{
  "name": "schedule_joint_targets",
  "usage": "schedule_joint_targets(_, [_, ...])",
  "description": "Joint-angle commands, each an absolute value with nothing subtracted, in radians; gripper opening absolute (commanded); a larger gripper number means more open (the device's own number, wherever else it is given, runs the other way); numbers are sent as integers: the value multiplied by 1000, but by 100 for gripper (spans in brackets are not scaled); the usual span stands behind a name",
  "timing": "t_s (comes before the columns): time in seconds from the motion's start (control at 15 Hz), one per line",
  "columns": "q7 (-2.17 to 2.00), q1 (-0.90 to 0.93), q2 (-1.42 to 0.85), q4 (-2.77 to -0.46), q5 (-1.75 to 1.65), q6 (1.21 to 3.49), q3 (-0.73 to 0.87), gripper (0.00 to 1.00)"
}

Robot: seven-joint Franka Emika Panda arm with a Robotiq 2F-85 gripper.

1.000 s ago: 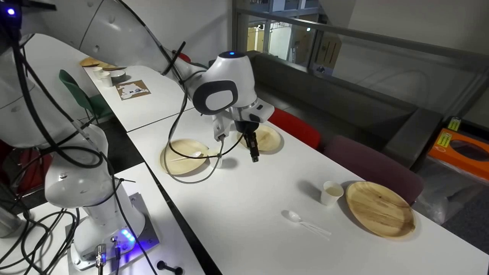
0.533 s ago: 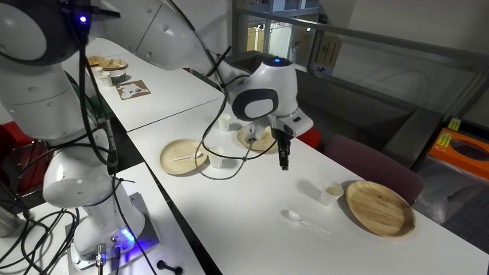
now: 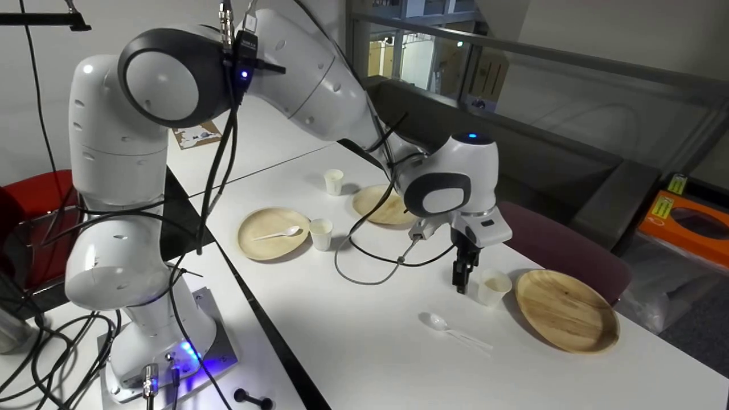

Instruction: Put one spoon on the left plate

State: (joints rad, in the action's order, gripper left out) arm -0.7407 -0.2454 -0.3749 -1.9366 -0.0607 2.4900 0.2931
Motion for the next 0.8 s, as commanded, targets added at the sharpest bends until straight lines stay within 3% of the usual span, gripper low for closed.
schedule_joint_targets(0.0, [-734, -226, -384, -1926, -47, 2487, 314, 100])
schedule_joint_targets(0.4, [-739, -220, -382, -1917, -48, 2477, 316, 100])
schedule_joint_targets(0.73, [-820, -170, -514, -1848, -93, 2443, 341, 100])
